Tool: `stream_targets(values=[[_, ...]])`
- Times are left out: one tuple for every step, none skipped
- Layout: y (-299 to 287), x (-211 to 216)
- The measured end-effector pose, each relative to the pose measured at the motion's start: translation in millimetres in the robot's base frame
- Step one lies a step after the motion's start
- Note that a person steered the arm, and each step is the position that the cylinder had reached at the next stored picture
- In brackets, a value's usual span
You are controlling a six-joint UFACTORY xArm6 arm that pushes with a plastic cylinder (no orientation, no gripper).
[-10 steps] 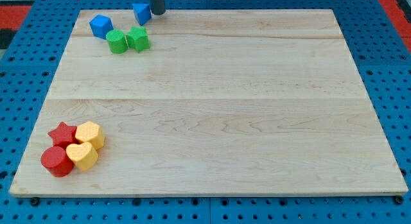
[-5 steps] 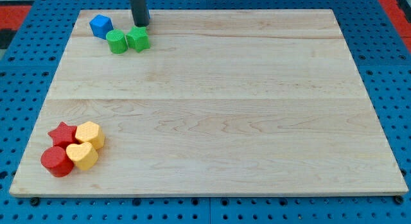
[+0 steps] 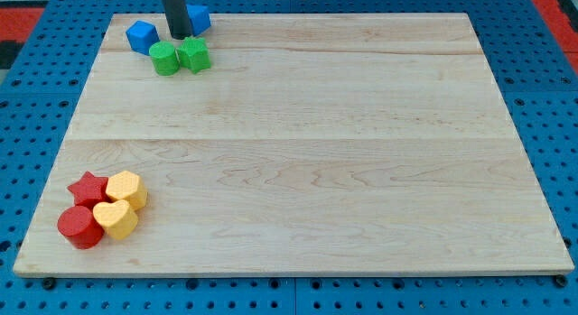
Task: Push the blue triangle to the top center
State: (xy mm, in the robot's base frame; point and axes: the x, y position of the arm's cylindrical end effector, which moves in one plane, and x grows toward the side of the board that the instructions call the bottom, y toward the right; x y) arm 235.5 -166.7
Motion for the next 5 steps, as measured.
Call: stream_targets(values=[[-6.5, -11.4], [-12.5, -24.9], [-18.7, -39.5], [-18.5, -44.4], [-11.0, -43.2]])
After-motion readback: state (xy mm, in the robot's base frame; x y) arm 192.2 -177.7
